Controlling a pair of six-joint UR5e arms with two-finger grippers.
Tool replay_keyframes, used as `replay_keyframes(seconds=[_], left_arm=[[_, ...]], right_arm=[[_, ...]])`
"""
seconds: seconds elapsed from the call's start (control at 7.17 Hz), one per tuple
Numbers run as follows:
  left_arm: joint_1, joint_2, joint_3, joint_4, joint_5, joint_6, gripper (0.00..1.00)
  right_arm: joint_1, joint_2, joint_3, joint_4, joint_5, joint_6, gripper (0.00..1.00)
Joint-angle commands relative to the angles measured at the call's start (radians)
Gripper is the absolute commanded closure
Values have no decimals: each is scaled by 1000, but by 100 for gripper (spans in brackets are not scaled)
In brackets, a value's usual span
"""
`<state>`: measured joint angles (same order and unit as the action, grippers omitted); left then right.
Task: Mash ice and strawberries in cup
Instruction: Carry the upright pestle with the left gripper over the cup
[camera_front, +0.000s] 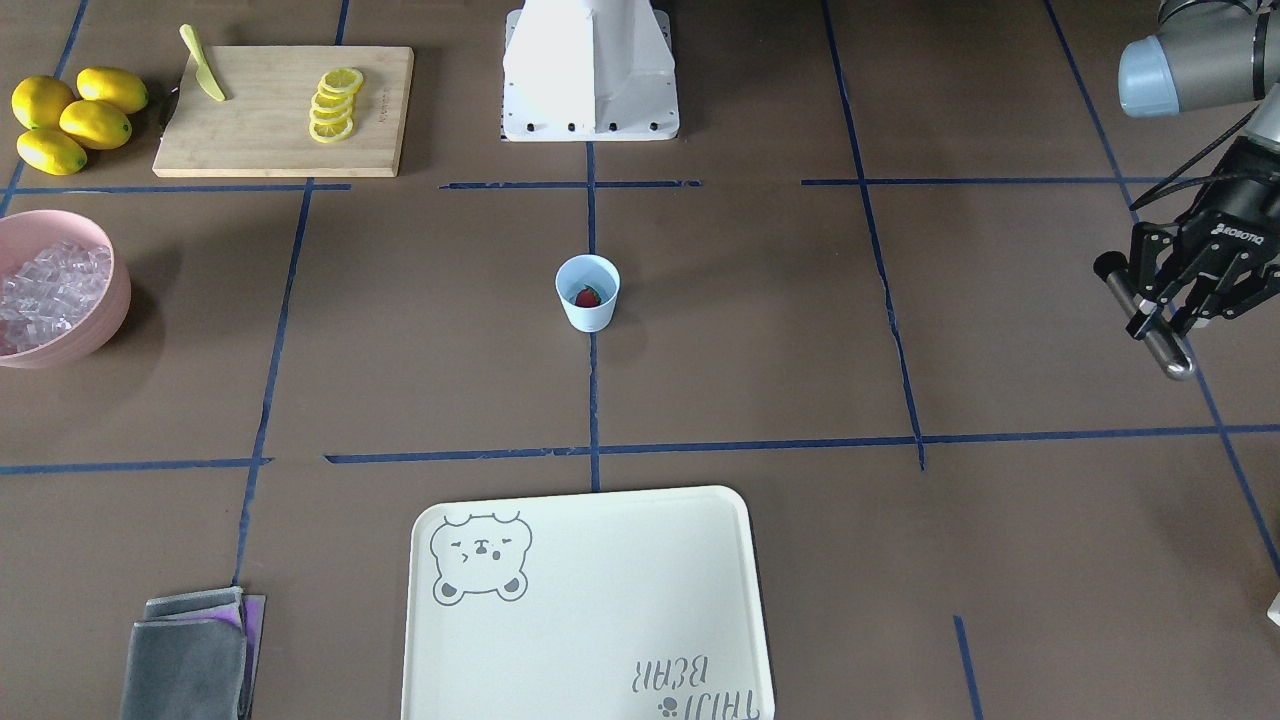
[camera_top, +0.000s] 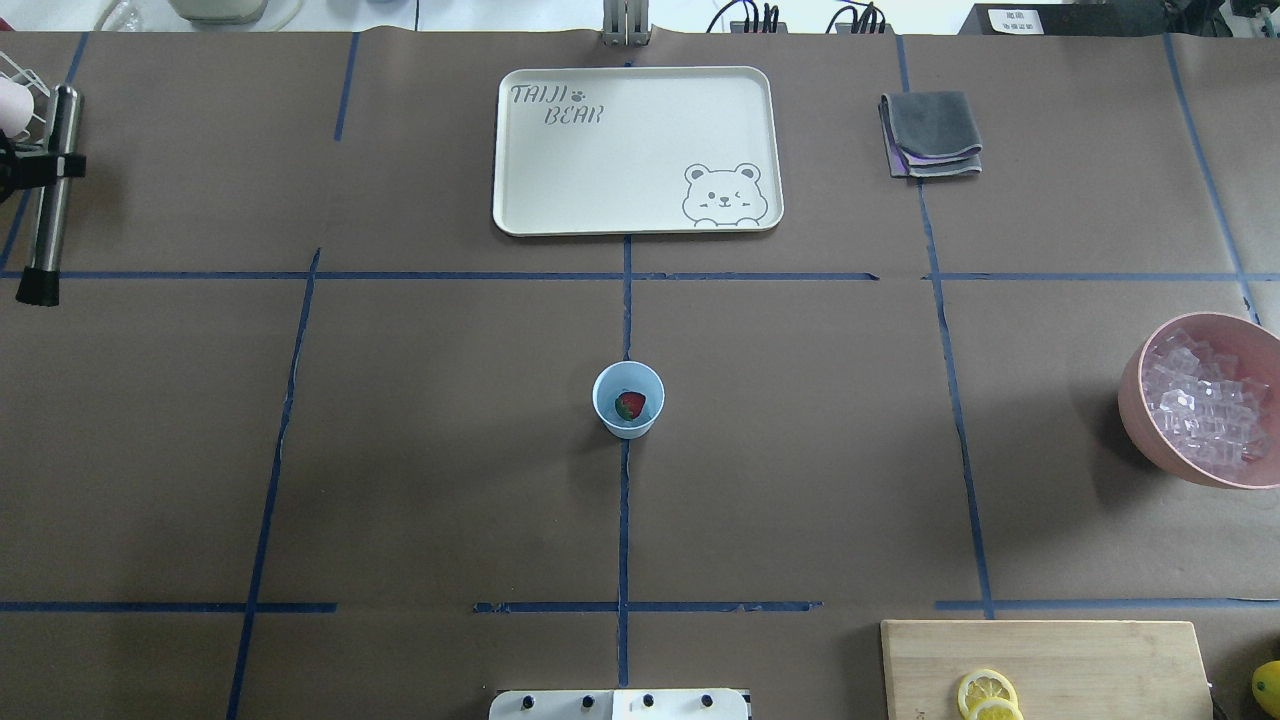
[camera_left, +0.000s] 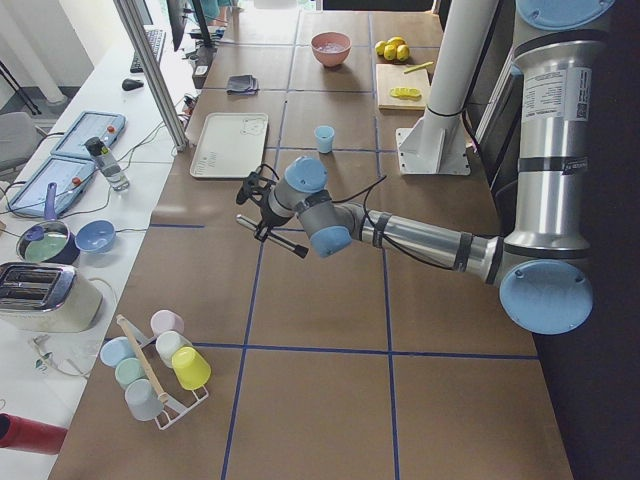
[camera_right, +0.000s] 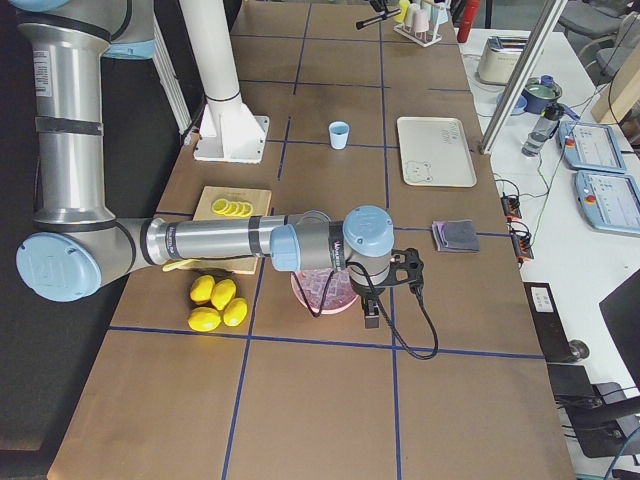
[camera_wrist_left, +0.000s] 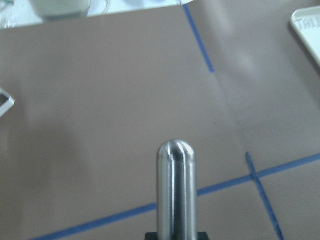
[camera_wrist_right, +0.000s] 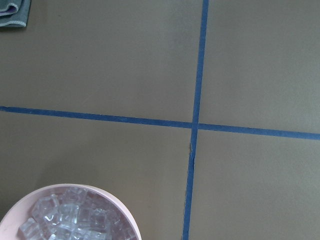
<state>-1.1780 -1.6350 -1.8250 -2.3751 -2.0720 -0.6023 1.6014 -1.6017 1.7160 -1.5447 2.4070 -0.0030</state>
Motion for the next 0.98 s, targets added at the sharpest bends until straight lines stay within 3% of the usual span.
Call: replay_keyframes(seconds=[0.0, 0.28, 0.56, 0.84], left_arm=[[30, -107, -19, -30, 22, 6, 100], [133, -163, -45, -94, 123, -70, 100], [275, -163, -45, -289, 287, -184, 100], [432, -276, -27, -329, 398, -240, 100]], right_arm=[[-1, 2, 0, 0, 0, 0, 1], [-1, 3, 1, 0, 4, 1, 1], [-1, 3, -7, 0, 3, 1, 1], [-5, 5, -10, 0, 1, 1, 1]])
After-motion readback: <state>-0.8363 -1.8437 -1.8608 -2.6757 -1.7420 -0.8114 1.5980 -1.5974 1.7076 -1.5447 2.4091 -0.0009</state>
